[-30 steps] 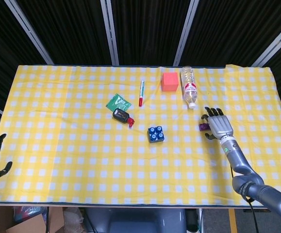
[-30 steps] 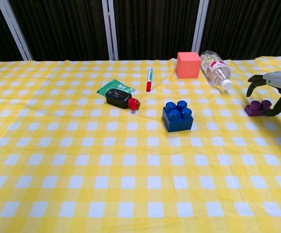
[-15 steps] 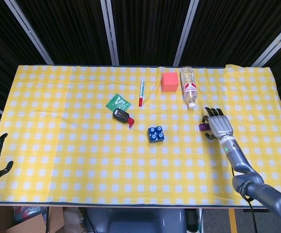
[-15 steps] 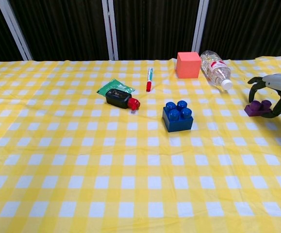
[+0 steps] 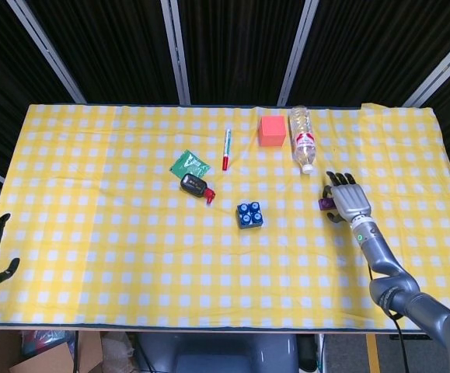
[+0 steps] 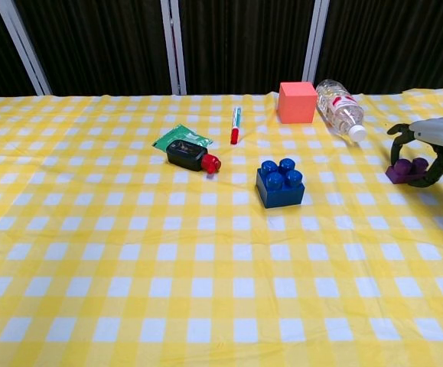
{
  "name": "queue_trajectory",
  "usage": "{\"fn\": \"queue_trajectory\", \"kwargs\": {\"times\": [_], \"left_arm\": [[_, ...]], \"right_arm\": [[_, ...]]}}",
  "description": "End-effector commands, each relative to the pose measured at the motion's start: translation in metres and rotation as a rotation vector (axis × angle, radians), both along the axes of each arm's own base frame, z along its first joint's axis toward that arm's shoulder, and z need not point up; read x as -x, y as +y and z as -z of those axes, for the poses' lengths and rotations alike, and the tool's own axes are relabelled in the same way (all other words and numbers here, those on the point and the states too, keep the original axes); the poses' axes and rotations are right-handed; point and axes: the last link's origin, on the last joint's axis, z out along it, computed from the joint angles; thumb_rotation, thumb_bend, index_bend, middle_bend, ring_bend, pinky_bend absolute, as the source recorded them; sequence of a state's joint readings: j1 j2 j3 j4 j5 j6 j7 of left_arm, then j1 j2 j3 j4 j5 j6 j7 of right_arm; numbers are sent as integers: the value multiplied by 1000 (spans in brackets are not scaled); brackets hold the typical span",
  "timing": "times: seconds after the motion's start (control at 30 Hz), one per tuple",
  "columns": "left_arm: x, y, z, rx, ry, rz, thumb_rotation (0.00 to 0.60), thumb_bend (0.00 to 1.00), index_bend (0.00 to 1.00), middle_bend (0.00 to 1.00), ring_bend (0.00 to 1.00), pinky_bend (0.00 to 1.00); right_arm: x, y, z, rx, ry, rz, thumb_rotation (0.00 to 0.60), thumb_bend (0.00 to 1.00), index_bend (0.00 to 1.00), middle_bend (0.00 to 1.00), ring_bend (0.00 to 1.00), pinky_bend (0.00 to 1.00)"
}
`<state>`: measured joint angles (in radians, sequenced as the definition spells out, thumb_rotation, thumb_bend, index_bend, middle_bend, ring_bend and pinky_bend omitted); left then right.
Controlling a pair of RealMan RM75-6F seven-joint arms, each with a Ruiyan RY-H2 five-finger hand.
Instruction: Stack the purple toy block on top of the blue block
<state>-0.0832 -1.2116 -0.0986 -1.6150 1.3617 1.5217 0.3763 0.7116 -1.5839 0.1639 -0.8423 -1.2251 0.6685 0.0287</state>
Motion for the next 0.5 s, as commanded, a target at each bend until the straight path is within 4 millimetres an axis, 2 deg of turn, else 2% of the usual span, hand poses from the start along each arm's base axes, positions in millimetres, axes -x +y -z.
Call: {"fn": "queue_trajectory", "kwargs": {"times": [0.03, 0.5], "left_arm": [[0, 0, 0, -3, 2, -2, 600, 271, 129, 6, 0, 120], [-1, 1, 3, -1, 21, -5, 600, 271, 136, 6, 0, 120]], "right_arm": [[0, -2, 1, -1, 1, 5, 600, 356, 404, 0, 0, 0], [4, -11, -4, 11, 27, 5, 600, 355, 406, 0, 0, 0]]}}
